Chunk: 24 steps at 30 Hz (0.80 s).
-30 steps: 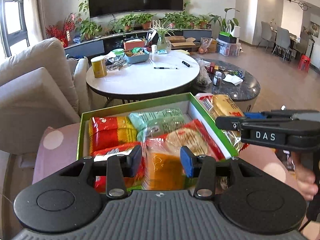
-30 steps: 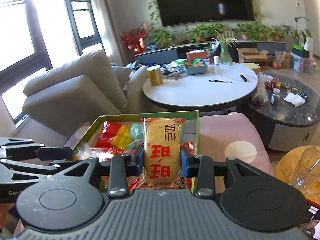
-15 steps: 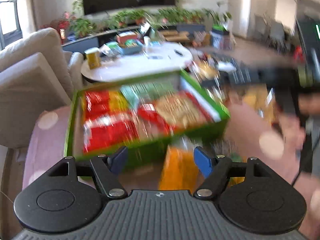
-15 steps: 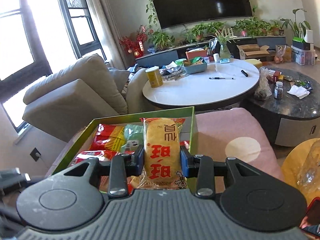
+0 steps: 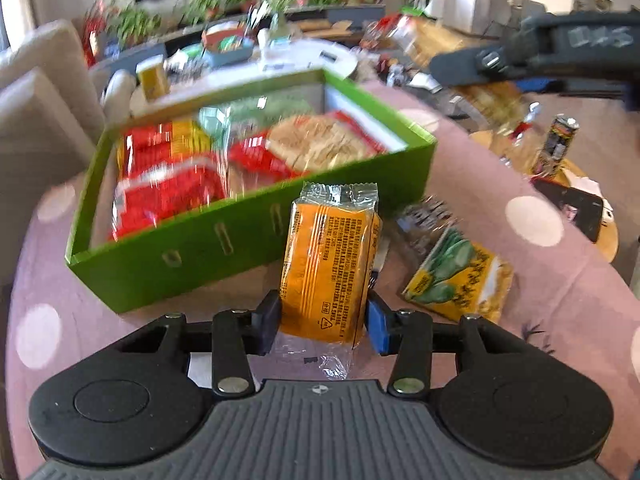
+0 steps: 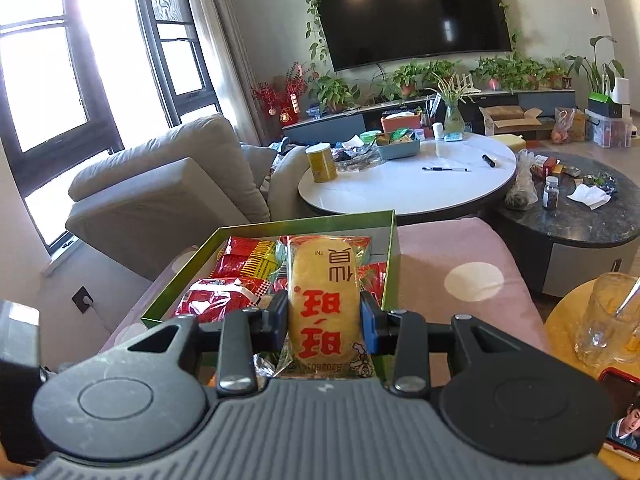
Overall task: Organize snacks
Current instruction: 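Lift the bread loaf with the left tool while the right carries the cake pack over the box, then lower the bread loaf and cake pack into the green box, open both tools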
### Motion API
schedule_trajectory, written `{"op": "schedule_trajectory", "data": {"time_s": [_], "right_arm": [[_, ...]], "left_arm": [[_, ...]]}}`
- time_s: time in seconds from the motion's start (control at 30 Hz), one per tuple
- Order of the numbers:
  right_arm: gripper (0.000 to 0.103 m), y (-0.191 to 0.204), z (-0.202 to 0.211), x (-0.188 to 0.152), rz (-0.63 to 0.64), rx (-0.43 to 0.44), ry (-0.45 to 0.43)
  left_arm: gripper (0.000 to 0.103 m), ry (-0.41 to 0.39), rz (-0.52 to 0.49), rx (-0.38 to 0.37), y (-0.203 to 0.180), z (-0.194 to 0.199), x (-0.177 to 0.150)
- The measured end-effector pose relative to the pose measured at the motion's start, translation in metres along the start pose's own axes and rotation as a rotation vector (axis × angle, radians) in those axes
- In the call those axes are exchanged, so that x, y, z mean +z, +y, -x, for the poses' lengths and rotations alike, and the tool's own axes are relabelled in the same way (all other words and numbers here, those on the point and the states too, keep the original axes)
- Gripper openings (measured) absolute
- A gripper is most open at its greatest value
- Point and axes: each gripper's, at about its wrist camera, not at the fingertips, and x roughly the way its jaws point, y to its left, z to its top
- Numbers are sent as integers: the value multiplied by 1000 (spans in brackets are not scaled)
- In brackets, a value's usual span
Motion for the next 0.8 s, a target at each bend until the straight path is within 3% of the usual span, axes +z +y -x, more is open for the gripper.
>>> {"op": "schedule_trajectory", "data": {"time_s": [0.33, 0.57, 0.8], "right_arm": [[43, -5, -5, -3, -18, 19, -5], [43, -13, -15, 7, -43, 7, -19], [43, -27, -61, 31, -124, -25, 9]], "left_arm": [[42, -92, 11, 40, 3, 33, 30], [42, -111, 96, 40, 18, 21, 62], [42, -107, 144, 77, 24, -4, 95]]}}
